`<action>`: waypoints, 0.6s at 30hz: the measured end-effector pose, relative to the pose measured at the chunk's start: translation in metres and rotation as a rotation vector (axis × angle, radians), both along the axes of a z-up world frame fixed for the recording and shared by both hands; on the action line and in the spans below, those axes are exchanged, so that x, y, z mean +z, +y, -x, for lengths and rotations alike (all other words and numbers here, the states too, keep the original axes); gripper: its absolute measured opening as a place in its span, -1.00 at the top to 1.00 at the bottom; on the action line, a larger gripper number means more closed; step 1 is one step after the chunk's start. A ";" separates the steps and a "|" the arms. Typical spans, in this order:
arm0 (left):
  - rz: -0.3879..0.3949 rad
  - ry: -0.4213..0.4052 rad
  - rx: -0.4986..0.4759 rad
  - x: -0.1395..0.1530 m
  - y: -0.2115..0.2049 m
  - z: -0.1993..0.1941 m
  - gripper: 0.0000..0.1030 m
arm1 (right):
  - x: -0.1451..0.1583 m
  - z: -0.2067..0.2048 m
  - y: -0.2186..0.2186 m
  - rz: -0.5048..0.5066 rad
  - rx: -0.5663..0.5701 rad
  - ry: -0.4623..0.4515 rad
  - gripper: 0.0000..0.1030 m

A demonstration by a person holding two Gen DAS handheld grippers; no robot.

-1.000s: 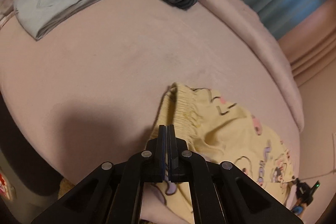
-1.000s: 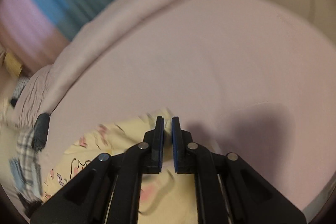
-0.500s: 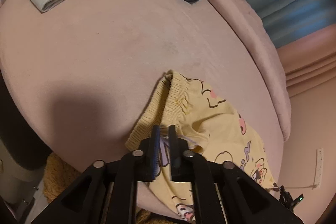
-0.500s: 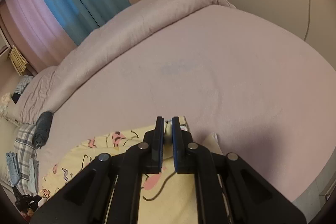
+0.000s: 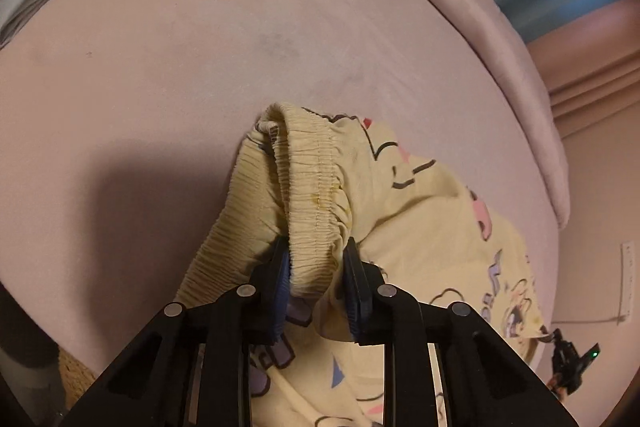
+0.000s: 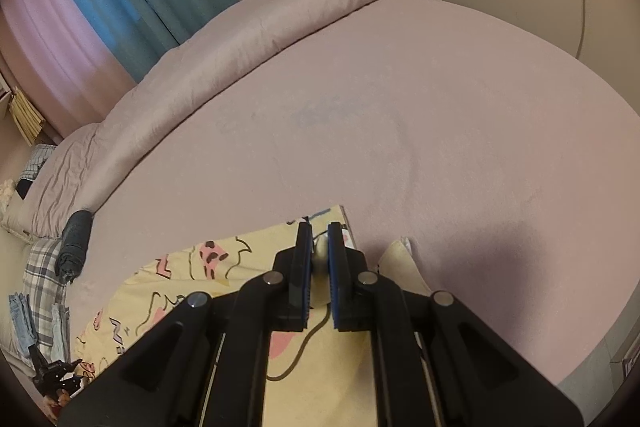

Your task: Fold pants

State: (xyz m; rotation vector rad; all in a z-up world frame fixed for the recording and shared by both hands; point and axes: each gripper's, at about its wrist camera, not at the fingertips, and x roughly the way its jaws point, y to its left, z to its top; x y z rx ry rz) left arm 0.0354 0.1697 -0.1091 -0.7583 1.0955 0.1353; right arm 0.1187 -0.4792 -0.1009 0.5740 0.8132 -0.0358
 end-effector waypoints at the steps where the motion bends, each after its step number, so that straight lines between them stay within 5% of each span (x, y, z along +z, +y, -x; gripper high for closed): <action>1: -0.002 -0.003 0.001 0.004 0.000 0.001 0.57 | 0.000 -0.001 0.000 0.011 -0.007 0.006 0.84; 10: -0.014 -0.249 -0.004 0.093 0.021 0.044 0.58 | 0.058 0.028 -0.013 -0.059 -0.028 -0.135 0.85; 13: -0.046 -0.212 0.002 0.090 0.020 0.054 0.58 | 0.061 0.048 -0.017 0.000 -0.053 -0.102 0.85; 18: -0.053 -0.087 0.030 0.054 0.030 0.066 0.58 | 0.026 0.093 -0.022 -0.015 -0.057 -0.029 0.84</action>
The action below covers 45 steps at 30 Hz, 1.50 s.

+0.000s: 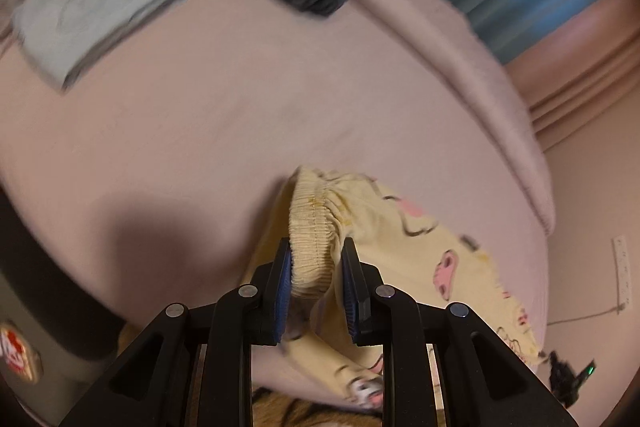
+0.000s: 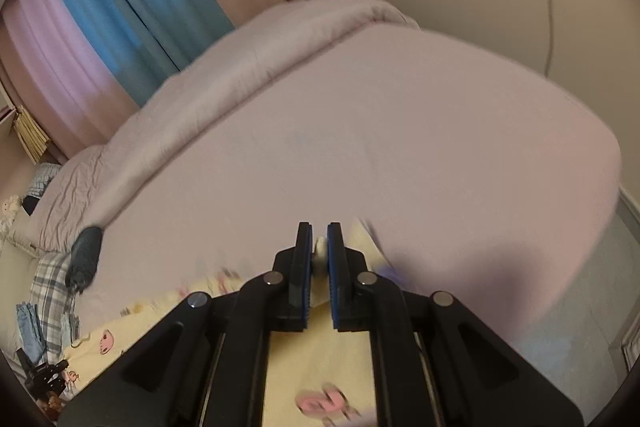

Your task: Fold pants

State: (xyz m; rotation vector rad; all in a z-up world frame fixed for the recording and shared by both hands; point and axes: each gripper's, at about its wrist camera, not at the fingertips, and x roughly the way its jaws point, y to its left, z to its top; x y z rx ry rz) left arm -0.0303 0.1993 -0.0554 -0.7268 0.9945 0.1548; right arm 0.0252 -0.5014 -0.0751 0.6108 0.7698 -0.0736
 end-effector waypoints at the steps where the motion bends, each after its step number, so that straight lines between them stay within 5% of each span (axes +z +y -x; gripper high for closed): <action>1: -0.004 0.033 0.001 -0.008 0.000 0.001 0.58 | -0.012 0.008 0.001 0.002 -0.001 0.035 0.84; 6: -0.111 0.157 -0.040 -0.031 -0.011 -0.005 0.58 | -0.072 0.033 -0.010 -0.070 -0.054 0.186 0.82; 10: -0.147 0.175 -0.045 -0.023 -0.015 -0.010 0.56 | -0.073 0.030 -0.016 -0.065 -0.081 0.226 0.80; 12: -0.170 0.178 -0.049 -0.014 -0.016 -0.015 0.48 | -0.057 0.026 -0.017 0.016 -0.105 0.239 0.32; 13: -0.186 0.176 -0.045 -0.009 -0.015 -0.016 0.38 | -0.046 0.024 -0.018 0.065 -0.119 0.229 -0.09; 16: -0.279 0.168 -0.019 0.006 -0.020 -0.019 0.28 | -0.022 0.007 -0.015 0.108 -0.085 0.170 -0.17; 21: -0.349 0.092 0.010 0.034 -0.030 -0.023 -0.16 | -0.019 -0.041 0.007 0.117 0.061 0.157 -0.10; 29: -0.315 0.064 -0.084 0.031 -0.073 -0.038 -0.17 | -0.059 -0.098 0.031 0.211 0.155 0.272 0.20; 33: -0.303 0.101 -0.155 0.018 -0.094 -0.043 -0.17 | -0.060 -0.091 0.035 0.275 0.182 0.242 0.25; 36: -0.289 0.100 -0.188 0.017 -0.105 -0.048 -0.17 | -0.057 -0.078 0.029 0.275 0.164 0.232 0.88; 45: -0.271 0.085 -0.276 0.016 -0.137 -0.054 -0.17 | -0.027 -0.072 0.000 0.242 0.035 0.122 0.88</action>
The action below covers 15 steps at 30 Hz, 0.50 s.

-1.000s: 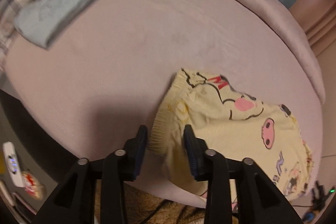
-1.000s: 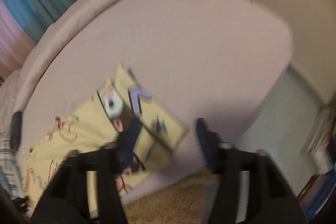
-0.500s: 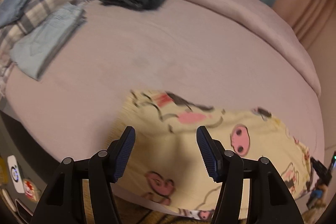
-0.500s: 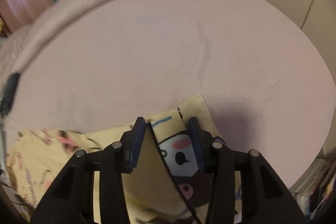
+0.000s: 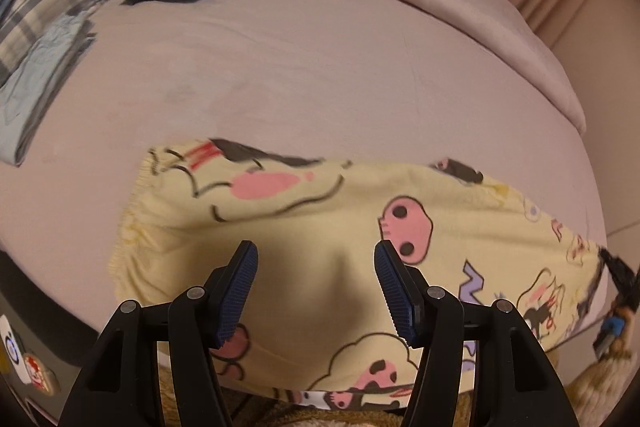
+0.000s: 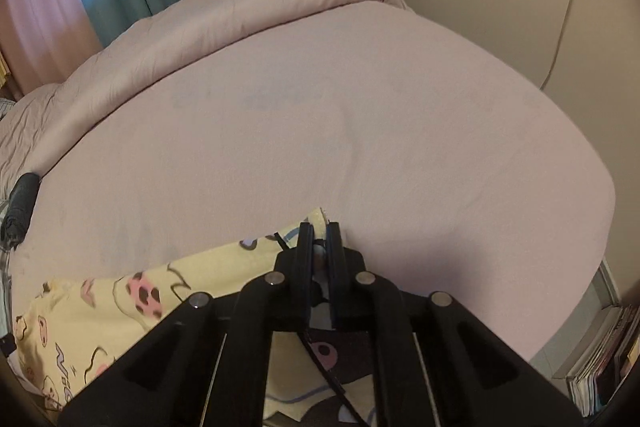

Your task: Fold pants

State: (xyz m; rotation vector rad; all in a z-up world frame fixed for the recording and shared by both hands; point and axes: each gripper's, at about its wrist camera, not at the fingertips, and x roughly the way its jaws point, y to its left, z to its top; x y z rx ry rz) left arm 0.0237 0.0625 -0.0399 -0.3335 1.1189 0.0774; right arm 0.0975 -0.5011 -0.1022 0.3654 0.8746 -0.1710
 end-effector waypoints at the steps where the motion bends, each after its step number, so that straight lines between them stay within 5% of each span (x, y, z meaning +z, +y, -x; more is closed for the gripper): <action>1: -0.004 0.011 -0.010 -0.003 -0.004 0.000 -0.17 | -0.008 -0.005 0.001 0.005 0.004 0.019 0.87; 5: -0.005 0.048 -0.038 -0.016 -0.016 0.001 -0.17 | -0.050 -0.023 0.014 0.059 0.006 0.106 0.64; 7: 0.000 0.068 -0.057 -0.021 -0.021 0.003 -0.17 | -0.042 -0.018 0.014 0.075 -0.001 0.070 0.59; 10: -0.007 0.076 -0.094 -0.022 -0.032 0.008 -0.17 | -0.020 -0.001 0.005 0.010 -0.022 0.064 0.17; 15: 0.024 0.065 -0.130 -0.020 -0.046 0.010 -0.17 | 0.010 0.066 -0.011 -0.040 -0.117 0.032 0.04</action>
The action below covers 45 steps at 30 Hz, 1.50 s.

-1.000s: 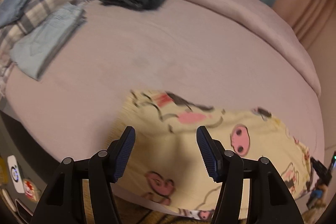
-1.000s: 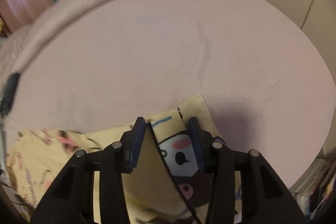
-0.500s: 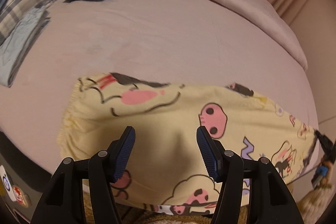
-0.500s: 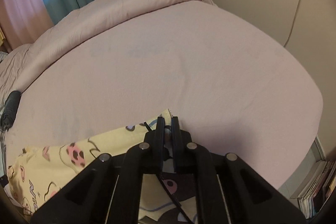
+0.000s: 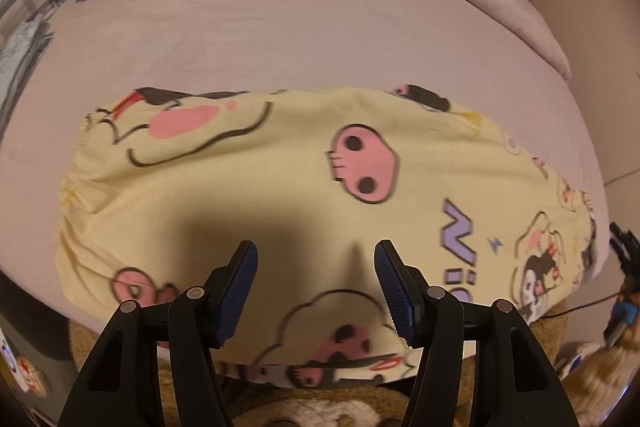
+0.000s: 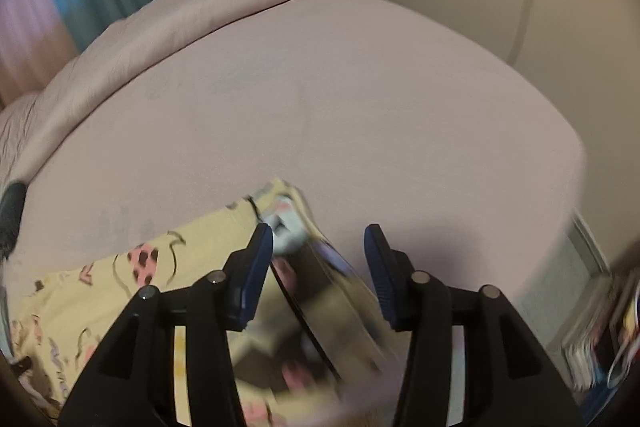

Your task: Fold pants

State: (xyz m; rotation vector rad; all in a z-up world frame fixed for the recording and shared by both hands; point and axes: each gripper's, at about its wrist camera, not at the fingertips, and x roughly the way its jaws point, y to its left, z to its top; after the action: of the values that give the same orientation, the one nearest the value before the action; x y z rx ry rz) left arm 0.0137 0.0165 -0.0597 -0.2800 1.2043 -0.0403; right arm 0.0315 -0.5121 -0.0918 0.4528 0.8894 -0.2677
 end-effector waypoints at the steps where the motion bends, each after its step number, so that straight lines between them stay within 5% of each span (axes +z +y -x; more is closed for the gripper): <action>1: 0.012 0.001 -0.006 0.000 -0.002 0.000 -0.17 | 0.002 0.013 -0.003 -0.038 -0.011 -0.019 0.04; 11: 0.032 0.027 -0.050 -0.003 -0.017 -0.004 -0.17 | -0.069 0.068 0.023 -0.355 -0.068 0.001 0.09; 15: -0.001 0.034 -0.006 -0.006 -0.003 0.001 -0.17 | -0.062 0.062 0.018 -0.290 -0.118 -0.036 0.16; 17: 0.003 0.041 0.036 -0.009 0.010 0.004 -0.17 | -0.063 0.059 0.014 -0.280 -0.152 -0.028 0.73; 18: 0.004 0.044 0.061 -0.010 0.018 0.006 -0.17 | -0.063 0.059 0.014 -0.282 -0.151 -0.037 0.85; 27: -0.014 0.069 0.252 -0.014 0.084 0.032 -0.17 | 0.000 0.089 0.006 -0.216 -0.221 -0.207 0.90; 30: 0.006 0.074 0.290 -0.017 0.098 0.039 -0.17 | -0.008 0.080 0.001 -0.190 -0.233 -0.160 0.90; 34: 0.042 0.085 0.311 -0.019 0.107 0.049 -0.17 | -0.057 0.071 -0.004 -0.156 -0.250 0.022 0.88; 37: 0.046 0.099 0.332 -0.017 0.113 0.058 -0.17 | -0.060 0.076 -0.003 -0.137 -0.246 0.004 0.91; 41: 0.194 0.086 0.343 -0.015 0.117 0.076 -0.17 | -0.043 0.069 -0.007 -0.124 -0.236 -0.001 0.89; 45: 0.384 0.092 0.244 -0.021 0.088 0.080 -0.17 | -0.035 0.066 -0.003 -0.100 -0.232 0.001 0.89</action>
State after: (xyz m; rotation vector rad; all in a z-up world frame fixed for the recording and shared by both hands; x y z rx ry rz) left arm -0.0661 0.1040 -0.0812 -0.7702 1.2416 -0.0465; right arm -0.0346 -0.5155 -0.1271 0.6499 0.8543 -0.4369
